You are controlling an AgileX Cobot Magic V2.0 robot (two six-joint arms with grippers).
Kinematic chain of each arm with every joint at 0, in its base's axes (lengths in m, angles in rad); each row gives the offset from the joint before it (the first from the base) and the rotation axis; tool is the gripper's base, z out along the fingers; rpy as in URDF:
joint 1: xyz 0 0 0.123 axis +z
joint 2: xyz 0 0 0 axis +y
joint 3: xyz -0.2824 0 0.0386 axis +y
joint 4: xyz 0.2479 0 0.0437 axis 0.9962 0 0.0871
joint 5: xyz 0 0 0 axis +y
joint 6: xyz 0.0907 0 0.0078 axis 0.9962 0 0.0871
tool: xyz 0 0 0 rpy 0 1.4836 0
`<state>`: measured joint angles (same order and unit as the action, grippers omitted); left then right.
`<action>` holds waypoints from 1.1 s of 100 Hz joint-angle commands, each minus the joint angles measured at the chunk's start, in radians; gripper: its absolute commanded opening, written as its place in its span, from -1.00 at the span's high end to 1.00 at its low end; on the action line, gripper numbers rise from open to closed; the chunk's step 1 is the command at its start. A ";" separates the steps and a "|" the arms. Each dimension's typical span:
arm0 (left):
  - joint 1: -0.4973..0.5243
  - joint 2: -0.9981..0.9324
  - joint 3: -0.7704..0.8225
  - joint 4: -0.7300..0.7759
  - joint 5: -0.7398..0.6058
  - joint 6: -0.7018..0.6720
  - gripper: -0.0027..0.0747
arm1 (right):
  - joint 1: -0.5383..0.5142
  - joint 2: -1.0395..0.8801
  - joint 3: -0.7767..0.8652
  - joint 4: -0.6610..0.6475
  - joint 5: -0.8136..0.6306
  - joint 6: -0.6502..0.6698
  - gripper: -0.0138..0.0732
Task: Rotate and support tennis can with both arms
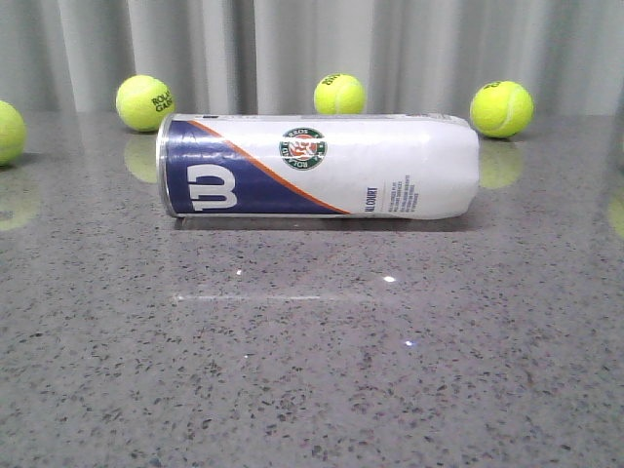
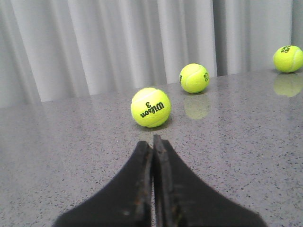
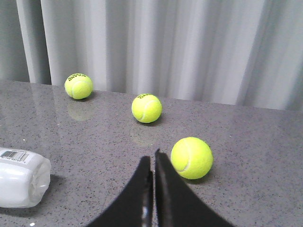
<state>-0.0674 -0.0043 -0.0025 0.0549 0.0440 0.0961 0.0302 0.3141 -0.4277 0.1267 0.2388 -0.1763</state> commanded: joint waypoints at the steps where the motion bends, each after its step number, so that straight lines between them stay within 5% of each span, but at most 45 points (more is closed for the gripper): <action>1: 0.003 -0.039 0.047 -0.008 -0.082 -0.009 0.99 | -0.005 0.008 -0.025 0.007 -0.084 -0.003 0.84; 51: 0.003 -0.039 0.028 -0.013 -0.118 -0.009 0.99 | -0.005 0.008 -0.025 0.007 -0.082 -0.003 0.84; 72: 0.001 -0.019 -0.108 -0.158 -0.101 -0.009 0.99 | -0.005 0.008 -0.025 0.007 -0.082 -0.003 0.84; 110: 0.001 0.380 -0.643 -0.262 0.497 -0.009 0.99 | -0.005 0.008 -0.025 0.007 -0.082 -0.003 0.84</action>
<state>-0.0674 0.2654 -0.5132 -0.1623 0.4832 0.0961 0.0302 0.3141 -0.4277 0.1273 0.2388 -0.1763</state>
